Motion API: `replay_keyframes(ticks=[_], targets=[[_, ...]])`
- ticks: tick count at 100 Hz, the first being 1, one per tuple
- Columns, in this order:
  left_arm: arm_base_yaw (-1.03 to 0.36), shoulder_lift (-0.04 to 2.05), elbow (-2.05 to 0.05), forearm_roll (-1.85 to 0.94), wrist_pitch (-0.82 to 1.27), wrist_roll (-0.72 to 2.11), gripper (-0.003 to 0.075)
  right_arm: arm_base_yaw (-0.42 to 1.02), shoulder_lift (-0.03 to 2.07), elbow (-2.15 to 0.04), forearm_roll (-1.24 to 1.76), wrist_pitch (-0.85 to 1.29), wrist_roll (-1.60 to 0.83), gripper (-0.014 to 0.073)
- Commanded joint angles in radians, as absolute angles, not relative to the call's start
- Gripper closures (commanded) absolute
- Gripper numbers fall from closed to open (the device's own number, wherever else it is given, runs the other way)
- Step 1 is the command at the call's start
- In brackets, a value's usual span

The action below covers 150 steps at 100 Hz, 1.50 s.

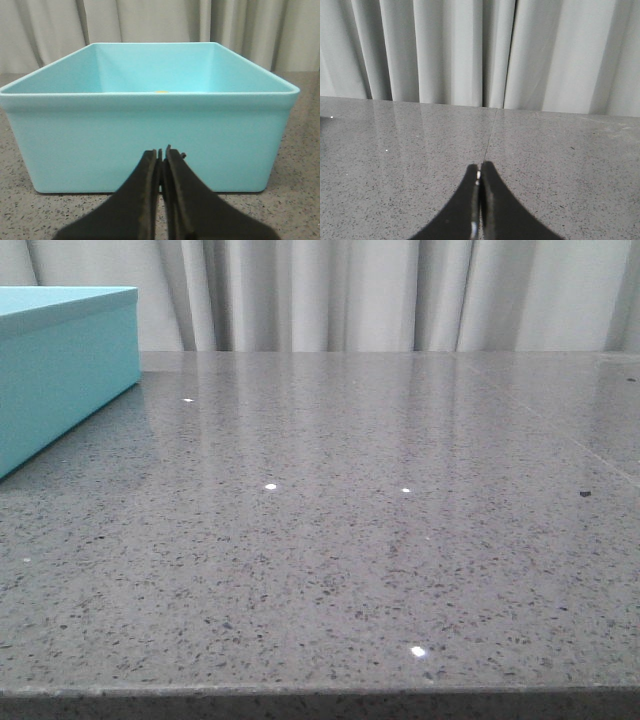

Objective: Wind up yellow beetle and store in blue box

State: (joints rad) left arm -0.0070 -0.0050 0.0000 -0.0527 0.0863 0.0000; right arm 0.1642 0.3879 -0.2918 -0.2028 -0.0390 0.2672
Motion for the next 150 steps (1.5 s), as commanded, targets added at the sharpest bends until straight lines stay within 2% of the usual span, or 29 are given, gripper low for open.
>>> replay_keyframes(ticks=[1, 46, 74, 119, 150], targets=[[-0.008, -0.038, 0.021, -0.062, 0.009, -0.007, 0.0738, 0.163, 0.393, -0.319, -0.214, -0.116, 0.261, 0.0658], [-0.008, -0.038, 0.021, -0.062, 0.009, -0.007, 0.0738, 0.059, 0.303, -0.311, -0.216, -0.107, 0.261, 0.0658], [-0.008, -0.036, 0.021, -0.062, 0.009, -0.007, 0.0738, 0.007, 0.18, -0.17, -0.214, -0.107, 0.262, 0.0658], [-0.008, -0.036, 0.021, -0.062, 0.009, -0.007, 0.0738, -0.002, -0.036, 0.014, -0.125, 0.0, 0.261, 0.0658], [-0.008, -0.036, 0.021, -0.062, 0.009, -0.007, 0.0738, -0.002, -0.033, 0.012, -0.125, 0.043, 0.261, 0.0658]])
